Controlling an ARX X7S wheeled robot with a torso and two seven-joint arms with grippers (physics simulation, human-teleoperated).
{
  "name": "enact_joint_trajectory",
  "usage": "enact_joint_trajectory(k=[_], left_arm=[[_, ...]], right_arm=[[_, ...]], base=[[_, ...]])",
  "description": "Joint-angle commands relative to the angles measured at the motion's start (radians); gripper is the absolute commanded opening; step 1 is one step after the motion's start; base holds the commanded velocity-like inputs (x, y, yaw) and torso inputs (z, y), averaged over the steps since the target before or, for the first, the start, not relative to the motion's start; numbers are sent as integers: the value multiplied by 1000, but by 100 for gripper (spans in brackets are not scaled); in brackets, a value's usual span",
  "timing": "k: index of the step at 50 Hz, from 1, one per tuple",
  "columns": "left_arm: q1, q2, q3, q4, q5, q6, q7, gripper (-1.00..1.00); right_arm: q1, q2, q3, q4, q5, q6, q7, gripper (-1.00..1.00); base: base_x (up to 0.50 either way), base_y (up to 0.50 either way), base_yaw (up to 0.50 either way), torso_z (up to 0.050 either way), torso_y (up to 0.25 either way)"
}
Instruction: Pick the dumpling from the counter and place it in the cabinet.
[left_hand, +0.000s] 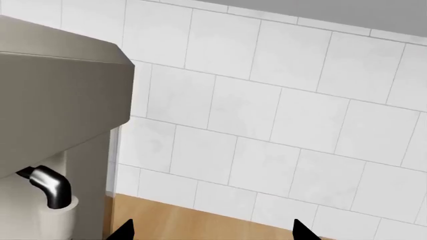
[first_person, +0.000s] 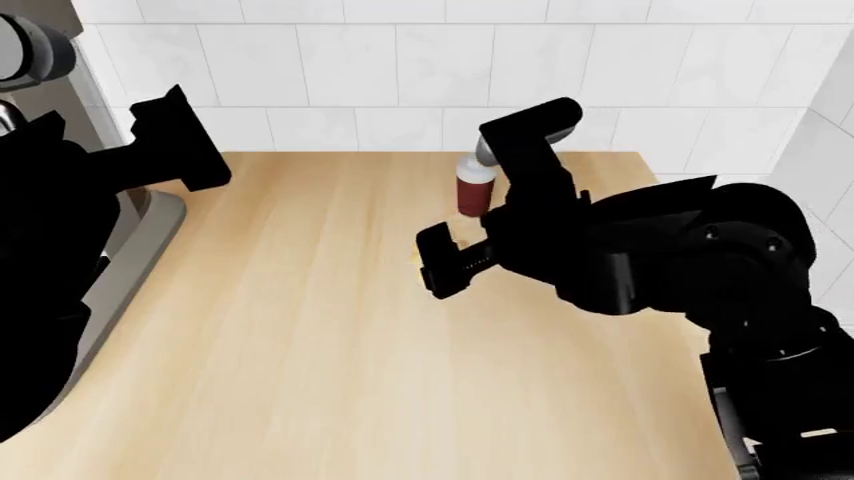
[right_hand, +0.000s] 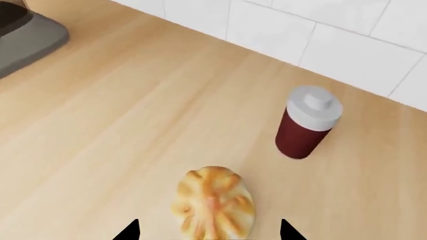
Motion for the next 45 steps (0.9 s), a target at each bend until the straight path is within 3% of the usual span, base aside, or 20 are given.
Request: enact_joint_trajectory(k=[1,33,37,45], left_arm=[[-1,-1,6,-4,5,7,4,100],[8,-16,6,4,-21,23,-13,100],[11,-16,7,5,-19,26,-12,100],[11,-17,10,2,-18,30,-11,100]], right_arm=[[10,-5,-42,18,-17,-7,-30,100],[-17,-14,-90,10,-29,-26,10,100],[28,-24,-164,110,-123,-95,-107,100],[34,-29,-192,140,-149,-118,-133,100]], base=[[0,0,0,0,0],[0,0,0,0,0],[0,0,0,0,0],[0,0,0,0,0]])
